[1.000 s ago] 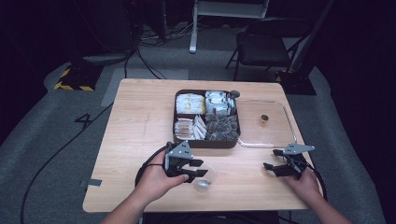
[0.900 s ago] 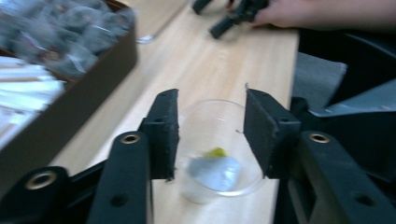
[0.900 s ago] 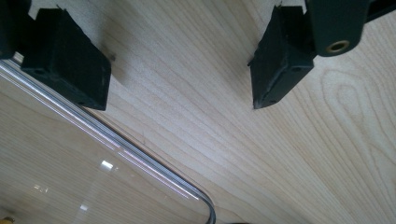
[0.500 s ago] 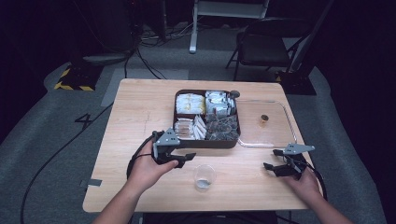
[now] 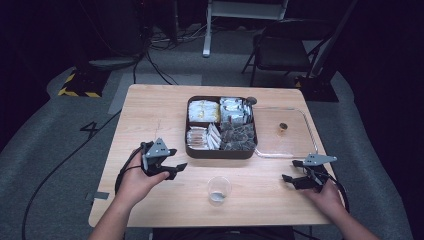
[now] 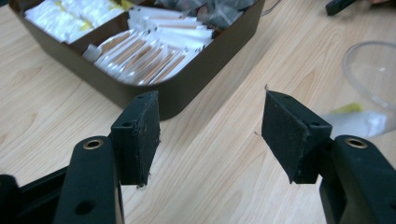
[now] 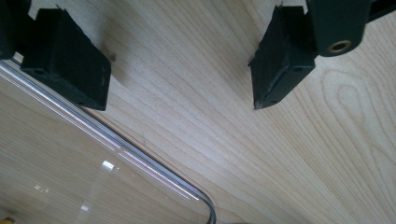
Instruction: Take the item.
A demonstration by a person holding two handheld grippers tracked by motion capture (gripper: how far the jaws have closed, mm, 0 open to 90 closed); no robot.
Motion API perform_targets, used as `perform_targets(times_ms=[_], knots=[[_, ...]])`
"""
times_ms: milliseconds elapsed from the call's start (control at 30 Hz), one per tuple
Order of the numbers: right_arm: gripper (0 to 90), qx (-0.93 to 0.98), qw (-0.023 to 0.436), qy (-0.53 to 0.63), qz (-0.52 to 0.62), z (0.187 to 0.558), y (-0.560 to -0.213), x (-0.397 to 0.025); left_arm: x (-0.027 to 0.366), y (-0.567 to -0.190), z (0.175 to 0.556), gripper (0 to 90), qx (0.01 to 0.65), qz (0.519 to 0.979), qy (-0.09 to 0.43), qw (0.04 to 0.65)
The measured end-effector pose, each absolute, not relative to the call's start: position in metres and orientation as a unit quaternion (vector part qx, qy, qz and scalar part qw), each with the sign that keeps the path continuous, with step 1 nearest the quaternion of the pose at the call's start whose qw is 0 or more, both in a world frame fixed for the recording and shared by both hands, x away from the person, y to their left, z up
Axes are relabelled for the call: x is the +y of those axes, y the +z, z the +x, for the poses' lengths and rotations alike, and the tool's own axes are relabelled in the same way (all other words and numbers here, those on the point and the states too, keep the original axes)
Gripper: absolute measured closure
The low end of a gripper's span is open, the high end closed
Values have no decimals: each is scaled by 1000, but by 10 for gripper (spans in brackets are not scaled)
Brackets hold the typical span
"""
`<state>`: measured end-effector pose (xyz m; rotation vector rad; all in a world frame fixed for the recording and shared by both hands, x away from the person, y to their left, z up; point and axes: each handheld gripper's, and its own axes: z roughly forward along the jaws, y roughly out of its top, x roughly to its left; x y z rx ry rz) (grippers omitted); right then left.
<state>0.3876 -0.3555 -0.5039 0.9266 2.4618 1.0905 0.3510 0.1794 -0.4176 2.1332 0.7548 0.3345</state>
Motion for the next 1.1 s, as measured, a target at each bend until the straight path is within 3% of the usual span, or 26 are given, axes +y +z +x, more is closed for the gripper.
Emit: perform_targets(times_ms=[333,600,1100], knots=[[201,855,147,379,322,388,-504,-356,208,-431,350,340,325,846,154,393],[201,855,147,379,322,388,-504,-356,237,-463,349,331,364,842,151,368],[201,855,147,379,322,388,-504,-356,249,-492,346,299,414,845,129,314]])
